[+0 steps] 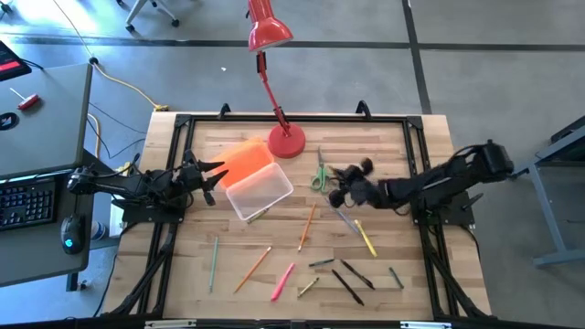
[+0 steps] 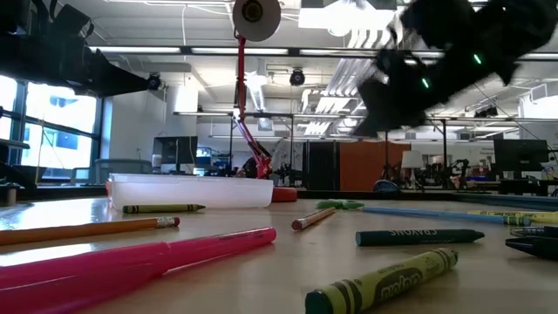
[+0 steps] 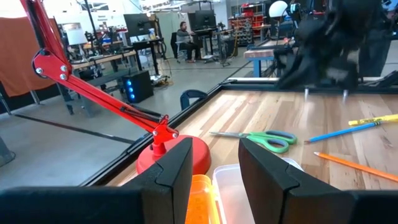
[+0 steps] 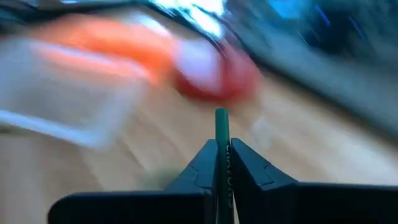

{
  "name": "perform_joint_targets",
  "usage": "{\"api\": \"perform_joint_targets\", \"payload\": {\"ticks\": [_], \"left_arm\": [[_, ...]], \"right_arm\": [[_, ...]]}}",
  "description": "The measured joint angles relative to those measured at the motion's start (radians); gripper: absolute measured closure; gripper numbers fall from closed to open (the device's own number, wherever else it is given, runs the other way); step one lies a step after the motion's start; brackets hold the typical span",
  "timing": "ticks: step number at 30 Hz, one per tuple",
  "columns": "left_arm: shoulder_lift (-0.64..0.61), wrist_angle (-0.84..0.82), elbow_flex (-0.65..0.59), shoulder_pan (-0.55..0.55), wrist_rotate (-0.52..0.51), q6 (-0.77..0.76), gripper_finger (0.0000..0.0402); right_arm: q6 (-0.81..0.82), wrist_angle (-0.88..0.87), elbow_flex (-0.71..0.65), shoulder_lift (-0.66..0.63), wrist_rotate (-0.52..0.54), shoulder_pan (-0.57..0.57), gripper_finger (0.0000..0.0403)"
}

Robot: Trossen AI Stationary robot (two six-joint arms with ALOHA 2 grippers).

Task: Pick & place school supplies into a supply box
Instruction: Put the top green crayon into the orange supply box

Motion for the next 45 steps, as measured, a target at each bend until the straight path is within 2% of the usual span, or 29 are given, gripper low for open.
{"api": "perform_joint_targets", "payload": {"ticks": [3,5,11,15,20,25,31,37,42,45], "left_arm": [[0.000,0.000,0.000,0.000,0.000,0.000,0.0238],[0.000,0.000,0.000,0.000,0.000,0.000,0.0238],[0.000,-0.020,0.000,0.000,0.008,0.000,0.0238],[0.000,-0.024,0.000,0.000,0.020,0.000,0.0238],[0.000,-0.023,0.000,0.000,0.024,0.000,0.0238],[0.000,-0.022,0.000,0.000,0.024,0.000,0.0238],[0.000,-0.016,0.000,0.000,0.104,-0.124,0.0238],[0.000,0.006,0.000,0.000,0.155,-0.135,0.0238],[0.000,0.007,-0.004,0.000,0.169,-0.132,0.0238],[0.001,0.010,-0.004,0.000,0.115,-0.130,0.0238]], "right_arm": [[-0.305,0.120,0.095,0.012,-0.197,-0.017,0.0395],[-0.413,0.127,0.175,0.053,-0.307,-0.033,0.0398],[-0.521,0.083,0.441,0.308,-0.573,-0.088,0.0393],[-0.568,-0.023,0.616,0.505,-0.671,-0.108,0.0392],[-0.574,-0.132,0.799,0.679,-0.750,-0.140,0.0395],[-0.570,-0.217,0.905,0.752,-0.777,-0.169,0.0389],[-0.568,-0.242,0.921,0.760,-0.779,-0.205,0.0380],[-0.568,-0.276,0.922,0.760,-0.778,-0.226,0.0388],[-0.568,-0.306,0.922,0.760,-0.779,-0.226,0.0386],[-0.564,-0.311,0.922,0.760,-0.793,-0.224,0.0385]]}}
